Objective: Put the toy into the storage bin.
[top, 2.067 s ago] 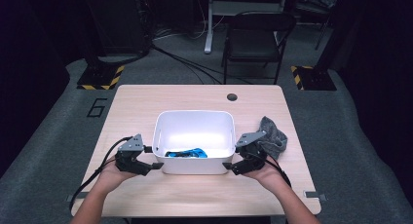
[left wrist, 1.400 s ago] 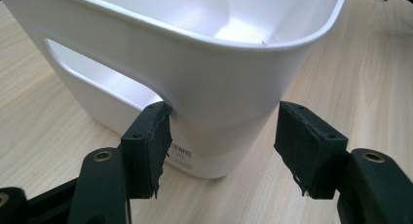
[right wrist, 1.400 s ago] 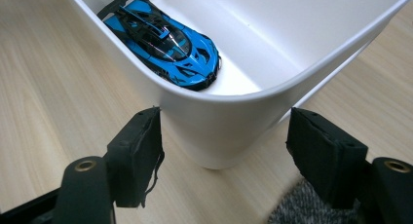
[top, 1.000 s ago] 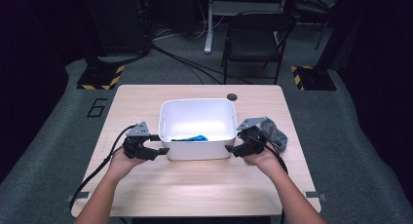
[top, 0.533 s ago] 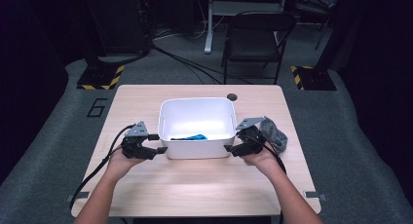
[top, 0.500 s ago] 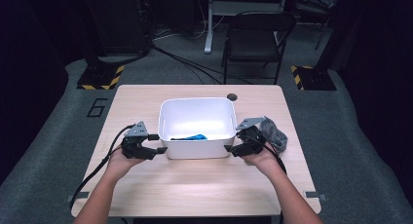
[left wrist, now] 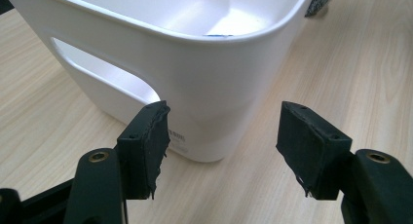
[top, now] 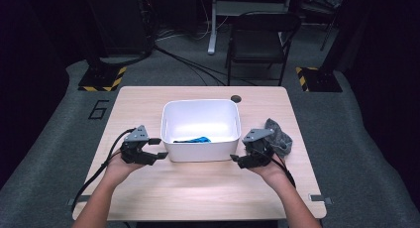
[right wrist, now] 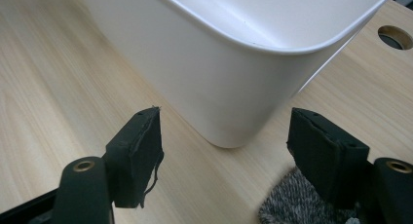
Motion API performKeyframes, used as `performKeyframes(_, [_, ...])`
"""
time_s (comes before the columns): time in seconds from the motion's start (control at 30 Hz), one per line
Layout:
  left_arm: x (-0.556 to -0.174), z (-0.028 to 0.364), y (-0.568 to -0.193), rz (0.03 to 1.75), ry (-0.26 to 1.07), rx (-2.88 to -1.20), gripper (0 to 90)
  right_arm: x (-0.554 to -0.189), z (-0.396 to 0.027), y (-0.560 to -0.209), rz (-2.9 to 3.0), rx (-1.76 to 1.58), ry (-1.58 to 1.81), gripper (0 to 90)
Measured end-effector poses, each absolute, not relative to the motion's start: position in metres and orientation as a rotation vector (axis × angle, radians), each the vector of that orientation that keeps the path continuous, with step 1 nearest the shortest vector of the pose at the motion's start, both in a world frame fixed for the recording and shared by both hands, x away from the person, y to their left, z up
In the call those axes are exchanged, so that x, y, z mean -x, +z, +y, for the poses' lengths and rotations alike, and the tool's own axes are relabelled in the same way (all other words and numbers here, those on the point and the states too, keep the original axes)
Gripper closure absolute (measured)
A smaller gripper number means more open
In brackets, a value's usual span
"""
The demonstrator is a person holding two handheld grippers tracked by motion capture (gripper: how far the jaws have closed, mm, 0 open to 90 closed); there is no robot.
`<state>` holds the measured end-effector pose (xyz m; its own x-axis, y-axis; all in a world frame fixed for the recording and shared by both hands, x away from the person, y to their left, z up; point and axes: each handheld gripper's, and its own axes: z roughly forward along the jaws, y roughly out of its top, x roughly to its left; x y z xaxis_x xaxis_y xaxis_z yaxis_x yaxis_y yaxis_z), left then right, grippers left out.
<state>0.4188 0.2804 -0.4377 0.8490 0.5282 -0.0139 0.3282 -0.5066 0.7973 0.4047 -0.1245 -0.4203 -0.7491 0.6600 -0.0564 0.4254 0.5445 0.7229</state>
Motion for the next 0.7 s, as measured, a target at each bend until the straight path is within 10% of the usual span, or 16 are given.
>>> performKeyframes(0.7, [-0.383,0.288,-0.449,0.598,0.298,-2.199,33.6,-0.384,-0.139,-0.426,2.448,-0.903,1.008,27.8])
